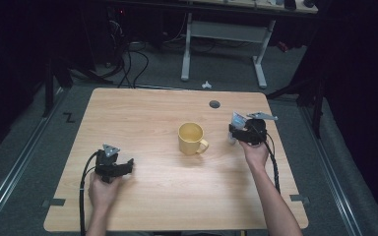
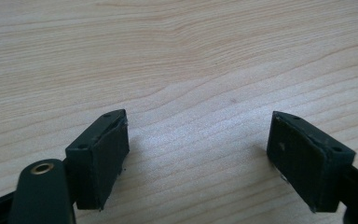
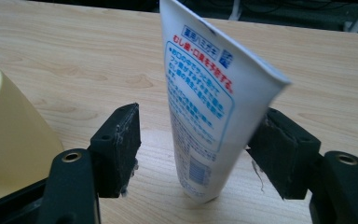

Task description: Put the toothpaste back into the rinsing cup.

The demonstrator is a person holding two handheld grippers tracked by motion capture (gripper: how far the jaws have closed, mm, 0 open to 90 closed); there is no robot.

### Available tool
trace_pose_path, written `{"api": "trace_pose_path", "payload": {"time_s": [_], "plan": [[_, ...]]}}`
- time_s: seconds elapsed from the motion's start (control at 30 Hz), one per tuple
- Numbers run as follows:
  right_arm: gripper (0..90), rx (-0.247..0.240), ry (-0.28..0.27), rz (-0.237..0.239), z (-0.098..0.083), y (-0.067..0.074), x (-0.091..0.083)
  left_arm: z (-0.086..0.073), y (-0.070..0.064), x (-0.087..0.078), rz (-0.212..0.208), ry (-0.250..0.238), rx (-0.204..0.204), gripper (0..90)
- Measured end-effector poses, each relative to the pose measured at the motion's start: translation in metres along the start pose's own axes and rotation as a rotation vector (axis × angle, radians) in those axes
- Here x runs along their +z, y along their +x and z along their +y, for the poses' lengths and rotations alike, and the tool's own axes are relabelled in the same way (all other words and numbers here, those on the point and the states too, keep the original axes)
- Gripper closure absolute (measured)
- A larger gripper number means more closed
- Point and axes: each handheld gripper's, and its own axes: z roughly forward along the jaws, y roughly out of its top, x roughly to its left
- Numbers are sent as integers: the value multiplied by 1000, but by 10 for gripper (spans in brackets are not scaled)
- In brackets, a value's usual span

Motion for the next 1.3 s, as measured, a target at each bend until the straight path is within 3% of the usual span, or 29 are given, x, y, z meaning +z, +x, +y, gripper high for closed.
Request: {"api": "trace_pose_path", "payload": {"time_s": [0.13, 0.33, 0.5, 1.03, 1.3], "plan": [[375, -7, 5, -1, 4, 2, 7, 0, 0, 0, 0, 0, 0, 211], [435, 38, 15, -11, 3, 0, 17, 0, 0, 0, -2, 0, 0, 212], [506, 16, -4, -35, 1, 0, 19, 0, 0, 0, -1, -1, -1, 212], [616, -47, -8, -29, 1, 1, 19, 0, 0, 0, -3, 0, -1, 213], [658, -51, -11, -30, 2, 4, 19, 0, 0, 0, -2, 0, -1, 213]]}}
